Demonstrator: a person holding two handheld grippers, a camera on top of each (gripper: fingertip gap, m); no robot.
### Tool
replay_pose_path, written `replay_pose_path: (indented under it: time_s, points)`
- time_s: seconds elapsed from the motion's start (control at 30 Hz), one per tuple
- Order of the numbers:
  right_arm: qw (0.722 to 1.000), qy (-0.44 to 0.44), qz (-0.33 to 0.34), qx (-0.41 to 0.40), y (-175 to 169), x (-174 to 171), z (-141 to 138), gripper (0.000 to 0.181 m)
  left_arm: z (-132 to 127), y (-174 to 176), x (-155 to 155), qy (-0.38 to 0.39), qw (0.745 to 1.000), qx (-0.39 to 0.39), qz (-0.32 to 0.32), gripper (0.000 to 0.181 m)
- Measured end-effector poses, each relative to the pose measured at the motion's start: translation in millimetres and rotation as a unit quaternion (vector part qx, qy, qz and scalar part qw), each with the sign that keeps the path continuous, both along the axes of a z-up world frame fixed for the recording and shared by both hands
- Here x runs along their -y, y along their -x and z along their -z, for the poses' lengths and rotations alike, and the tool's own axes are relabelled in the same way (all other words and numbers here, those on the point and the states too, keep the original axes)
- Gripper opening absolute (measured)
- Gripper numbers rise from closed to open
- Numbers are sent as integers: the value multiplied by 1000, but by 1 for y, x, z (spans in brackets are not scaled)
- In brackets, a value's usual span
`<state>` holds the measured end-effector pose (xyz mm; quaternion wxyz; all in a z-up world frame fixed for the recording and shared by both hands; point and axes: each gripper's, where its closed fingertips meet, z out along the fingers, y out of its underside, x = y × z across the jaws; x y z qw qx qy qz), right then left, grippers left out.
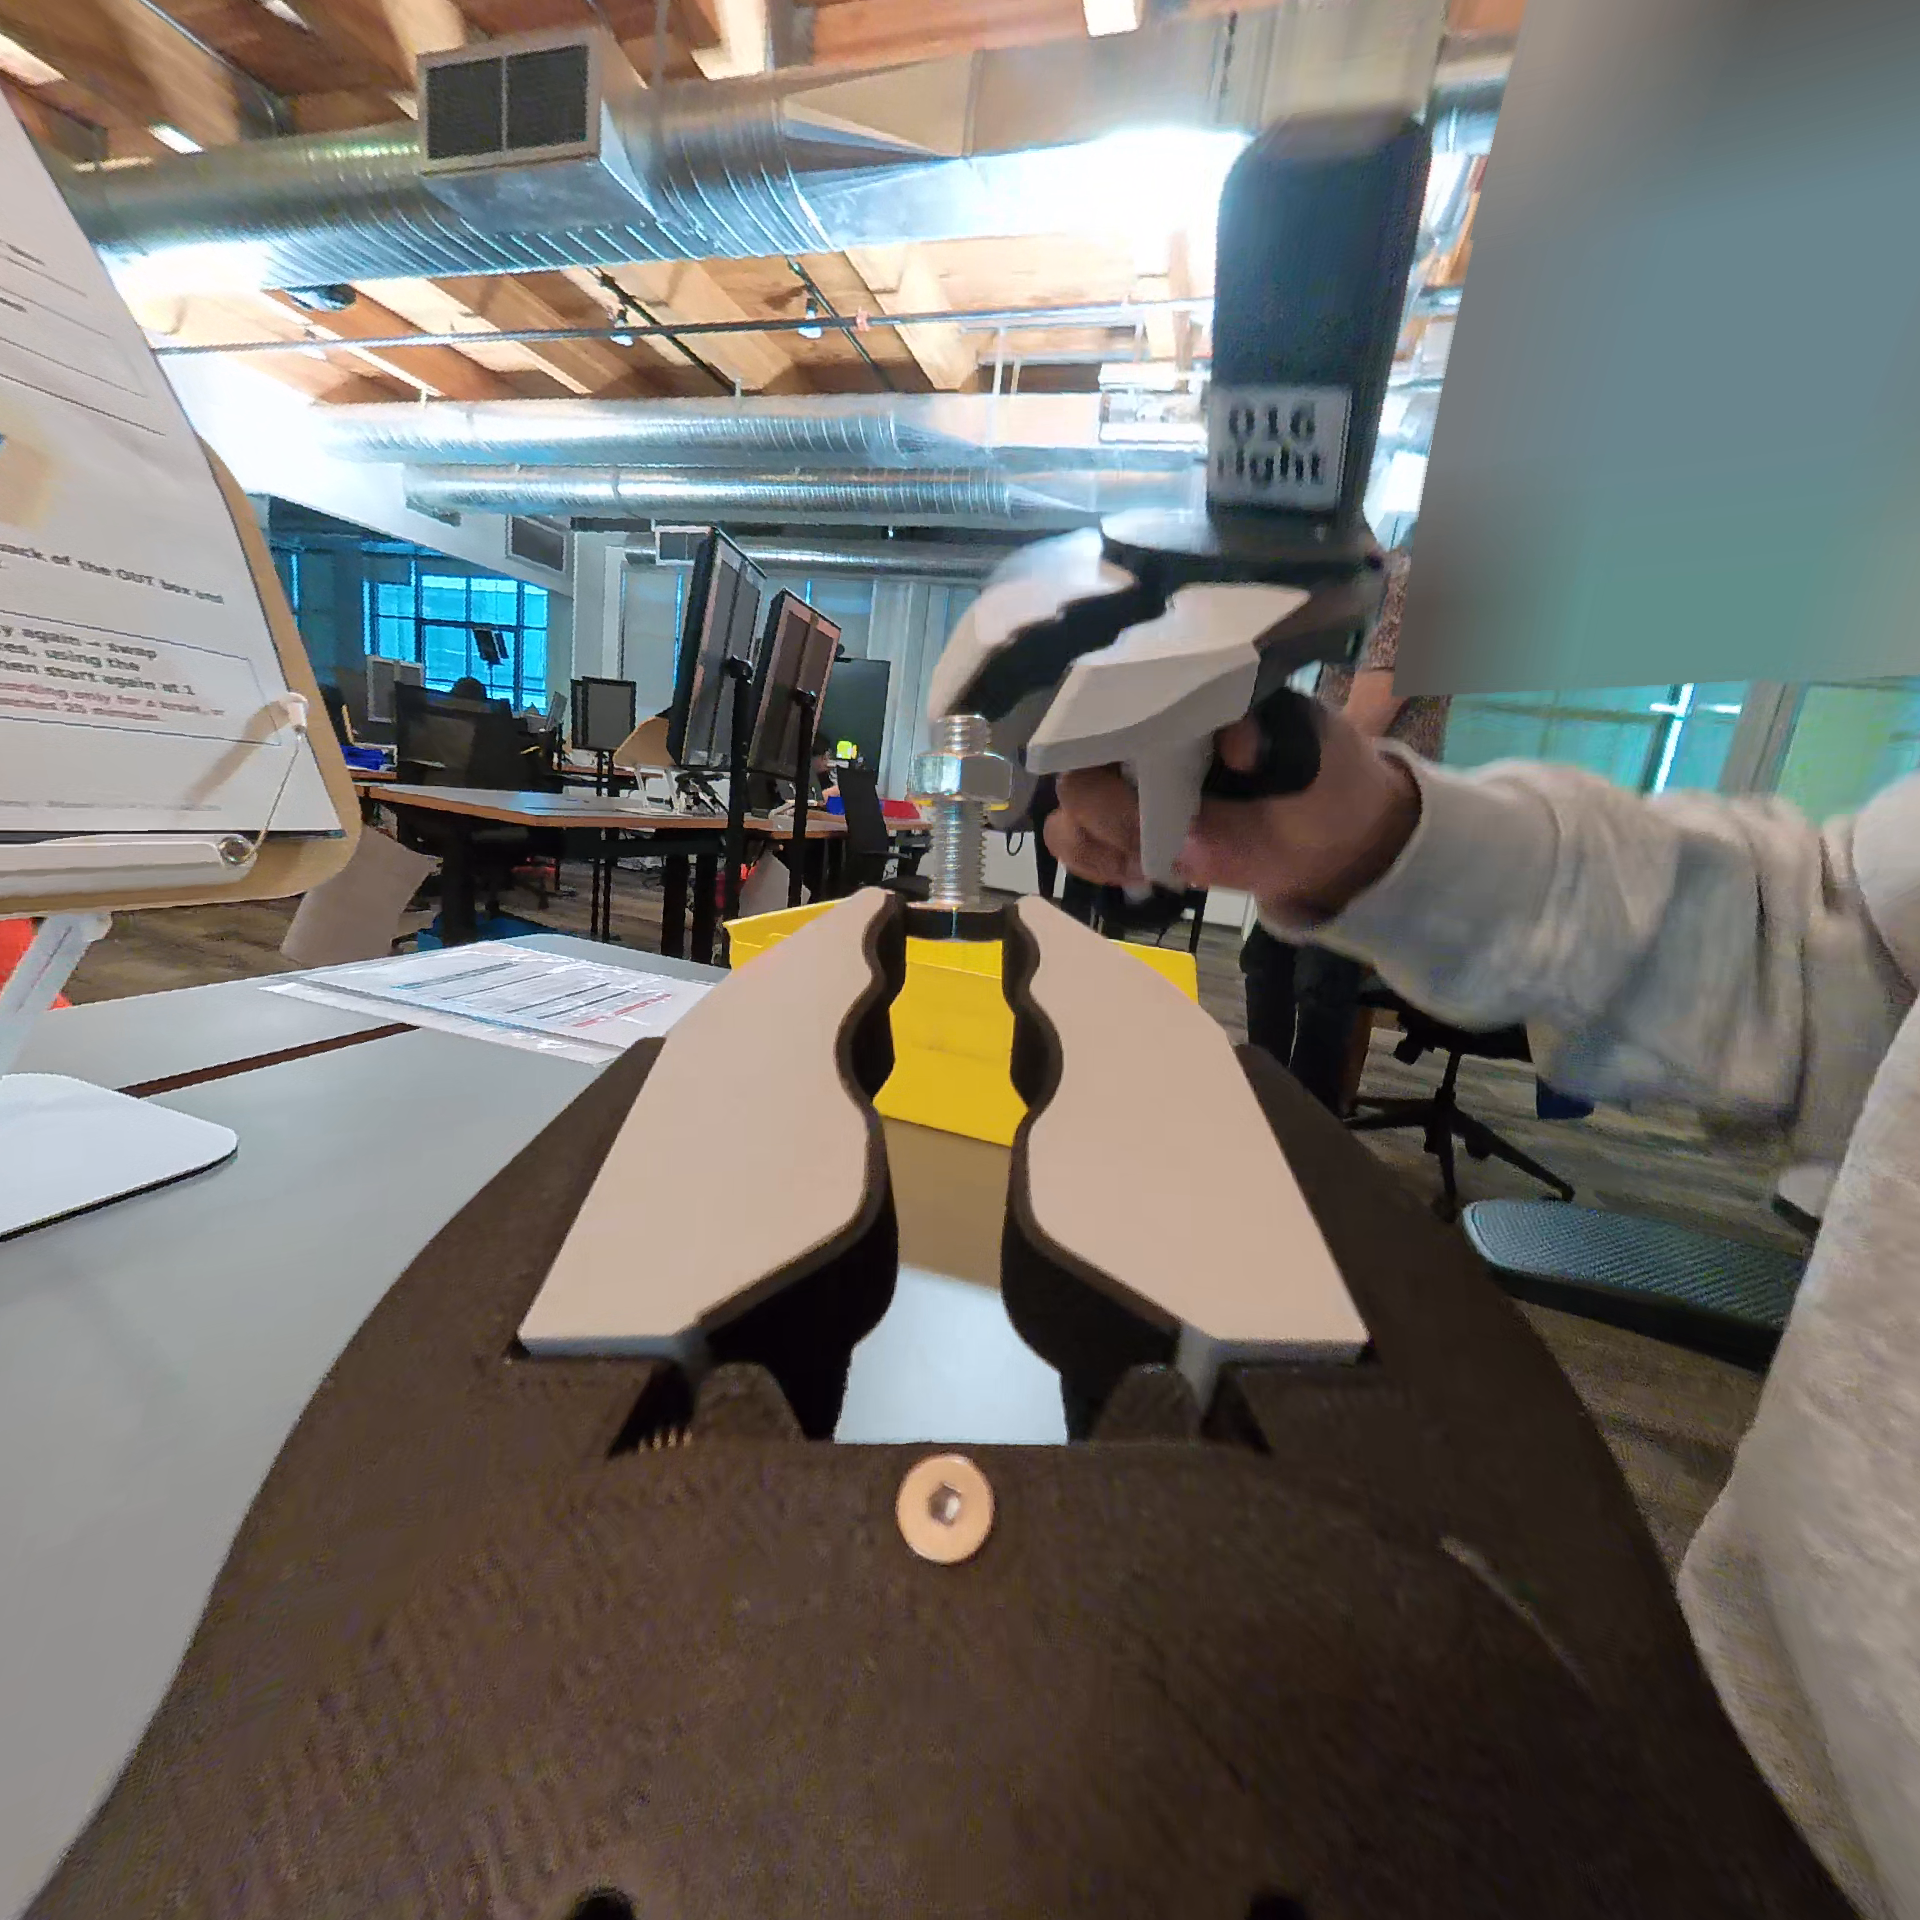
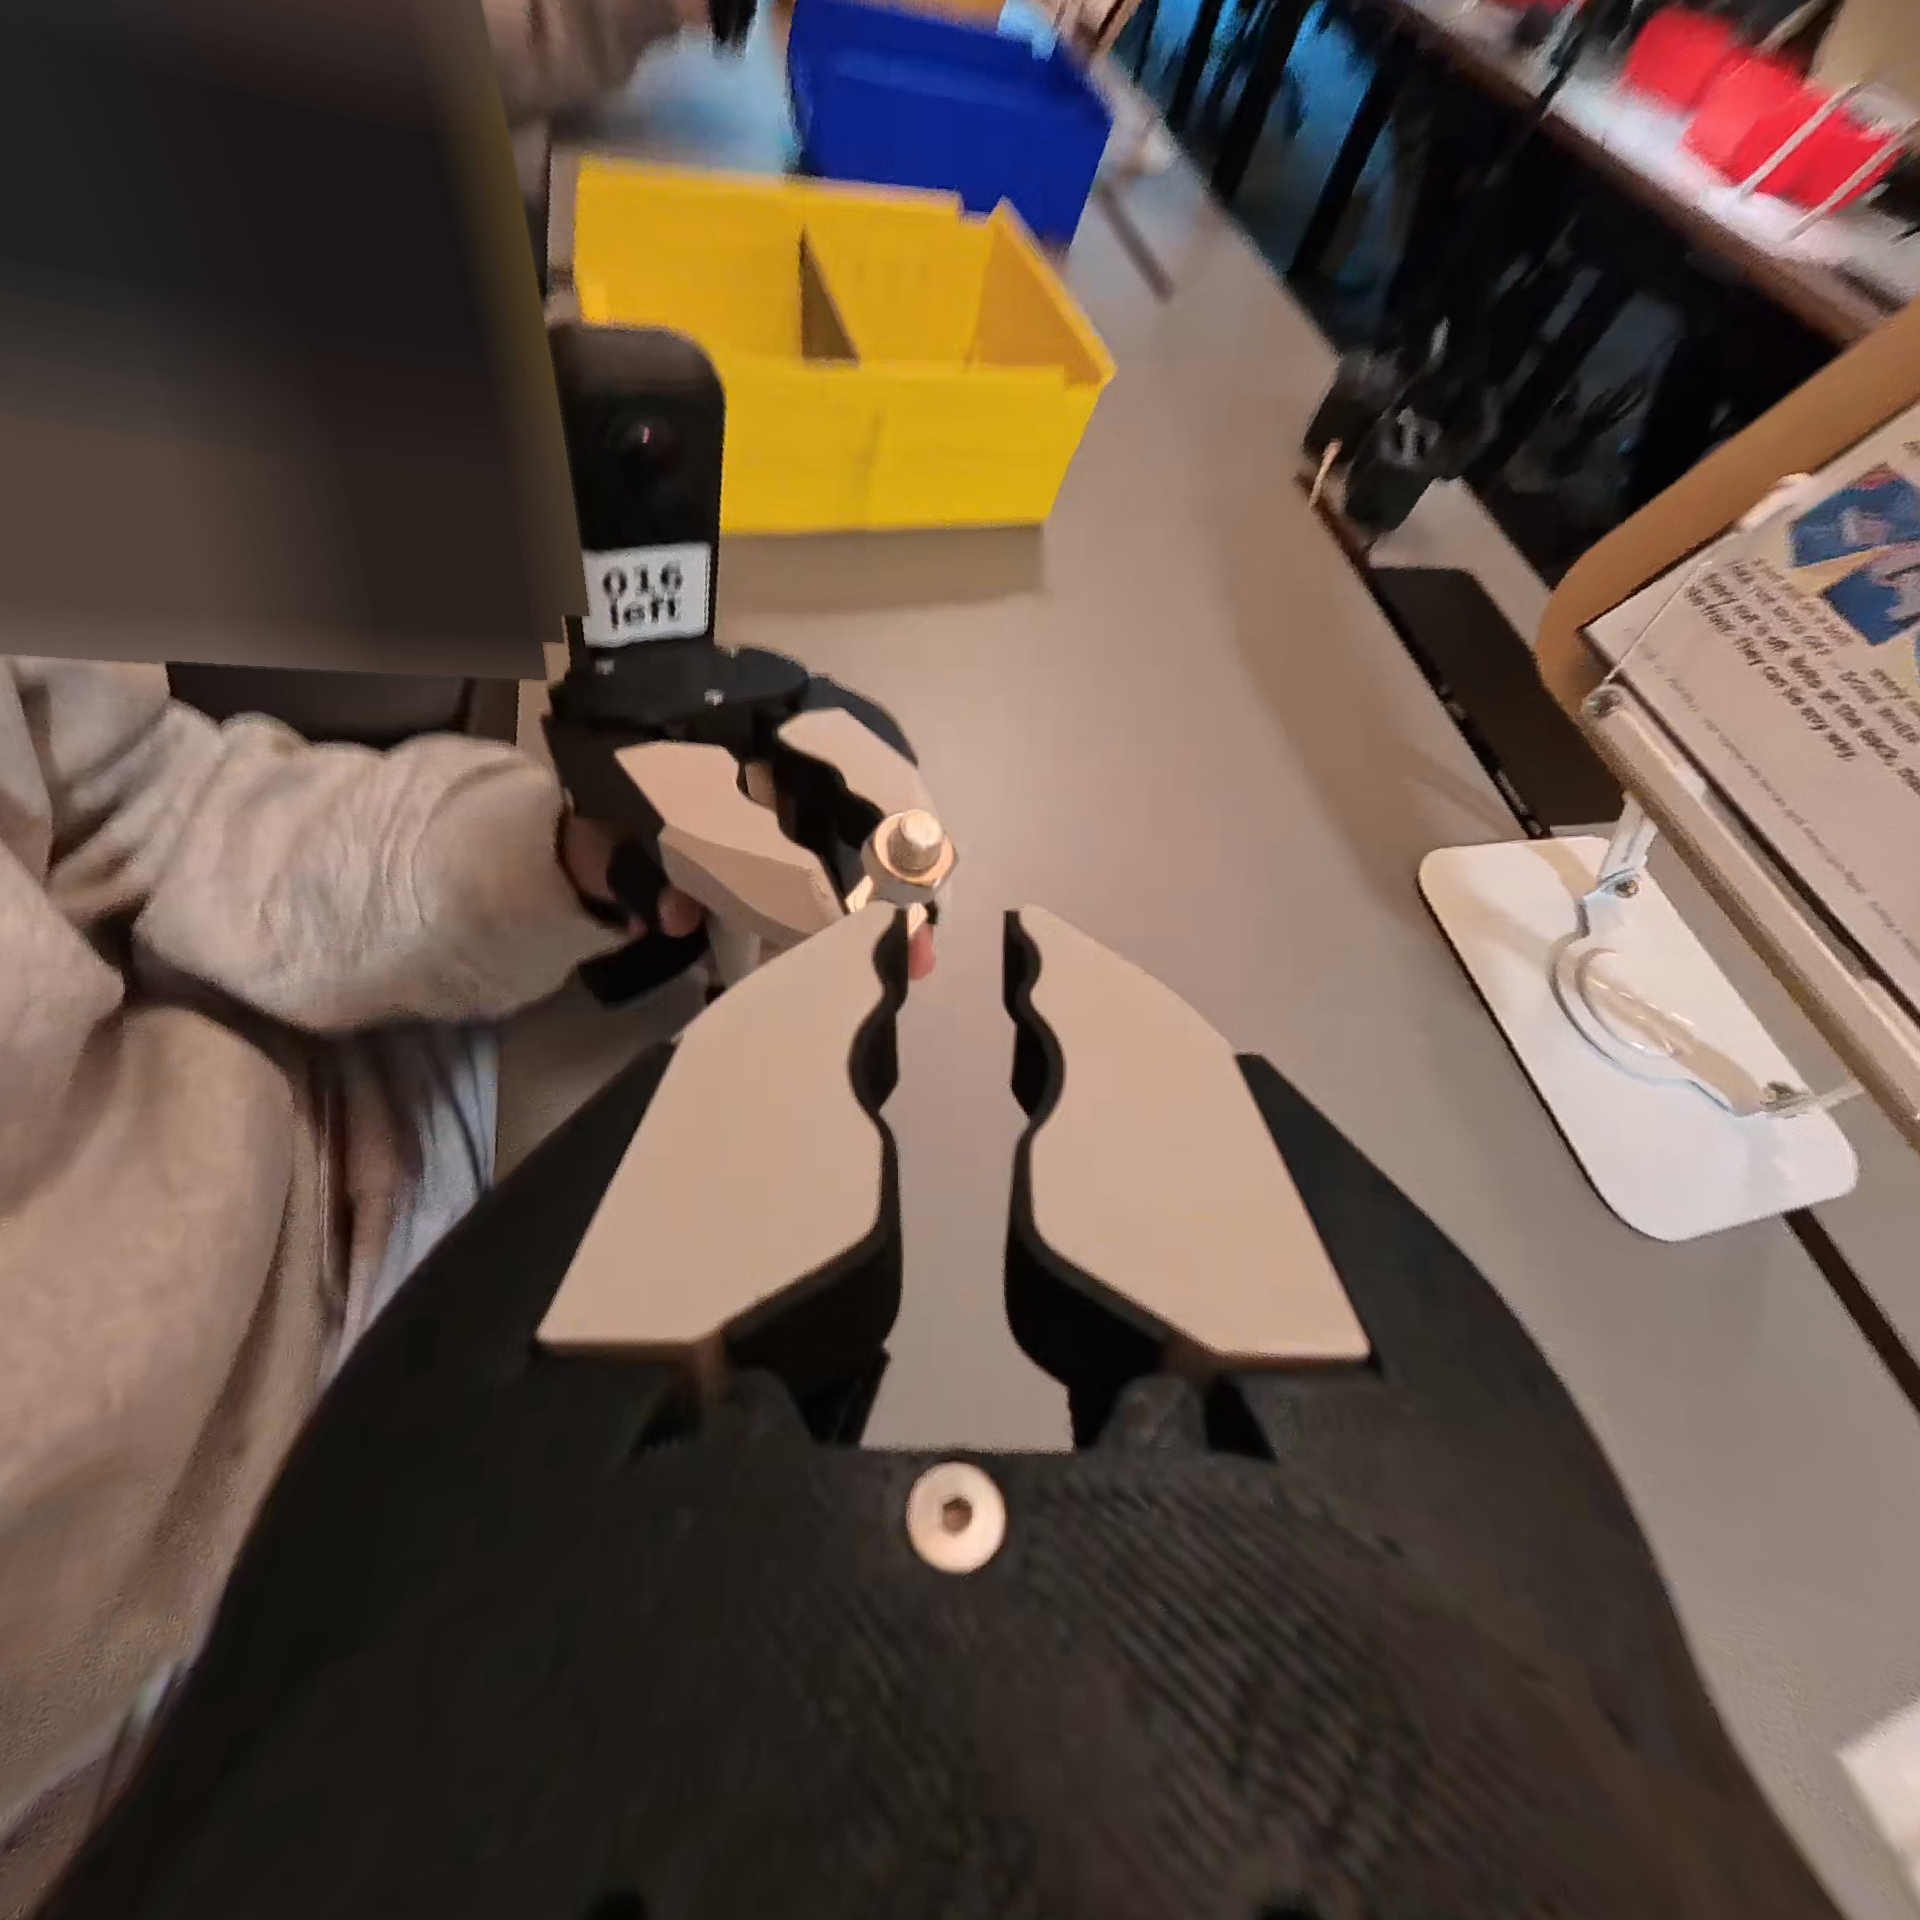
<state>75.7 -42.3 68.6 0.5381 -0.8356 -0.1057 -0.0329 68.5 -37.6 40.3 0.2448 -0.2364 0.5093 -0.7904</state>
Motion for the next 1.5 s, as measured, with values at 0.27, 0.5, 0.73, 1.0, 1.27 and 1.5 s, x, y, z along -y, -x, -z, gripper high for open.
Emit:
replay_pose_path:
  time_s: [0.27, 0.5, 0.73, 1.0, 1.27, 1.5]
  points:
    - [980, -176, 31, -81, 4, 8, 23, 15, 5, -1, 3, 2, 1000, -12, 8, 18]
    - [951, -245, 14, -189, 4, 24, 30, 16, 12, -2, 15, -35, 999, -19, 17, 18]
    - [946, -253, 10, -200, 8, 17, 37, 16, 19, -3, 22, -47, 998, -38, 33, 18]
    - [946, -266, 11, -187, 12, 13, 34, 14, 20, 3, 29, -41, 995, -48, 77, 18]
    - [947, -266, 10, -179, 13, 12, 35, 11, 19, 7, 32, -32, 993, -50, 98, 18]
    - [950, -264, 11, -164, 16, 12, 35, 10, 19, 8, 33, -32, 993, -49, 100, 18]
